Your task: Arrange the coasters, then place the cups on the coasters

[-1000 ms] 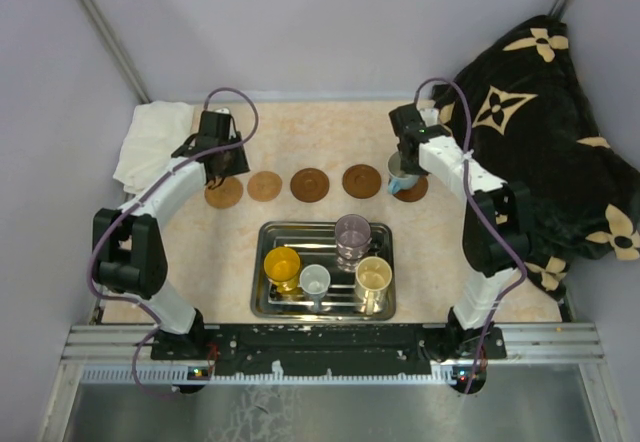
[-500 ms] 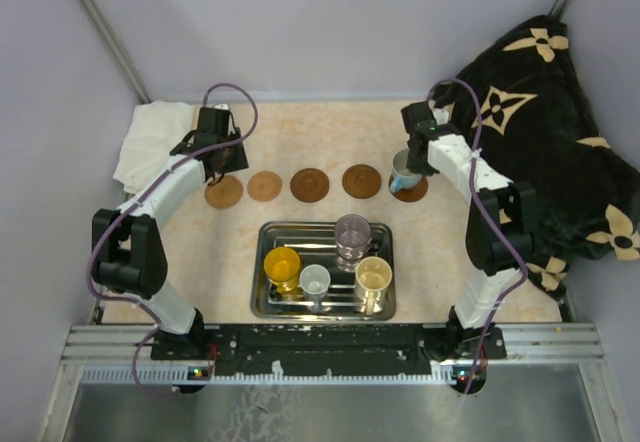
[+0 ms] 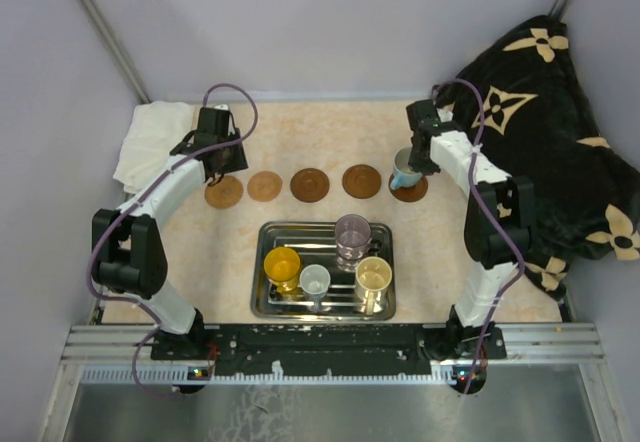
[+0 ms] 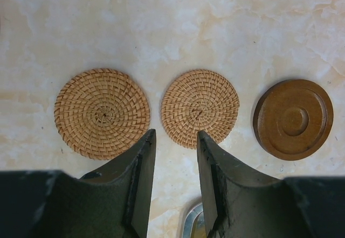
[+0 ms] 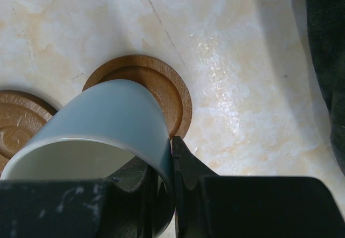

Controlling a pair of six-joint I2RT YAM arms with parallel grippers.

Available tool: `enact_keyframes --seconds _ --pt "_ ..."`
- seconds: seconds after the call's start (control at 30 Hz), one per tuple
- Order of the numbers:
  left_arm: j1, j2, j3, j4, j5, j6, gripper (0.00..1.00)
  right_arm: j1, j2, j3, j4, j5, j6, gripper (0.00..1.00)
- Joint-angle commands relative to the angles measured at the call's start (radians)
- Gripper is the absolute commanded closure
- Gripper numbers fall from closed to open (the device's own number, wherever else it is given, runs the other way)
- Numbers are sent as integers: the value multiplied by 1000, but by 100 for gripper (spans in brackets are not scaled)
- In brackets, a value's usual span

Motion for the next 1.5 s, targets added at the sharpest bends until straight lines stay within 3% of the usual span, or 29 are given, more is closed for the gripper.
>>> enact_keyframes --seconds 0.0,0.67,0.77,0.83,1.1,1.47 --pt "0 8 18 -10 -16 16 57 -6 20 82 38 -3 21 100" --pt "0 19 34 -17 -15 26 57 -27 40 81 -56 -18 44 100" --pt "0 20 33 -19 -13 26 57 -27 48 78 -65 -35 46 67" --pt "1 22 33 -19 -11 25 57 -27 51 73 -69 -45 50 60" --pt "0 23 33 -22 -7 24 57 -27 32 66 -37 -53 60 44" --pt "0 30 33 -22 -4 19 58 -28 -29 77 22 8 52 40"
